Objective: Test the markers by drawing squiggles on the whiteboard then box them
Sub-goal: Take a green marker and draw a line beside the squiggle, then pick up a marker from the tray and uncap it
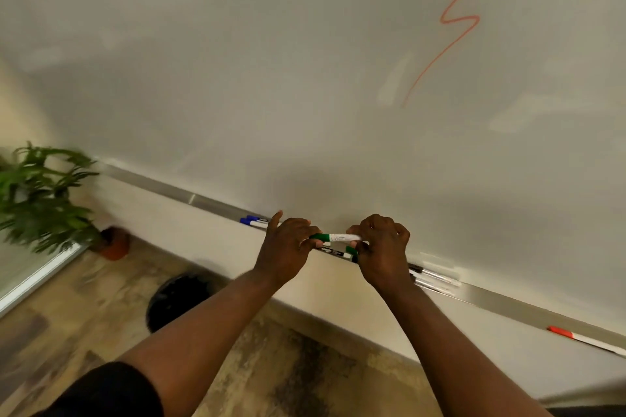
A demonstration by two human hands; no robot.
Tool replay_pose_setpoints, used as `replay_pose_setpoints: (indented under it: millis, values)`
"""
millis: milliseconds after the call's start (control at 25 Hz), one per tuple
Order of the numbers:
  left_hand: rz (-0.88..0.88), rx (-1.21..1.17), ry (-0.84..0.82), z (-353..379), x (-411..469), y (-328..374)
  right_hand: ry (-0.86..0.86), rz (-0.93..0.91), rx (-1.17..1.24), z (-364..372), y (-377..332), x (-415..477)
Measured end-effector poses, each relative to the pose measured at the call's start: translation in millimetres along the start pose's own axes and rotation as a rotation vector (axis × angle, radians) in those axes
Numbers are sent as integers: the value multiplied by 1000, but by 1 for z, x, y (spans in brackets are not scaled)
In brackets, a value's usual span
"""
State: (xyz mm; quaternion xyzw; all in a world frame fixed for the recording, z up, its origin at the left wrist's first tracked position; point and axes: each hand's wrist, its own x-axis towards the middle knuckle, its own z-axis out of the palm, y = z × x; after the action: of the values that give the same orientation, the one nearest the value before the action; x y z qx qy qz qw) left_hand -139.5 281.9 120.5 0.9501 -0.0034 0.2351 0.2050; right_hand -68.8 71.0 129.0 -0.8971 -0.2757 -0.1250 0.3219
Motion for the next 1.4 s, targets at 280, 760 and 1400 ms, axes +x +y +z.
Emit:
replay_pose_setpoints:
  millis: [280,760,1400]
  values:
    - [-219,33,10,-33,-51,-47,-152,-90,-3,61,-41,1]
    - [-290,78,-274,-72,-95,-258,-399,-102,-90,245,-142,30]
    - [-666,68,-341,-150,-151,-536,-778,-149,-128,464,-305,125]
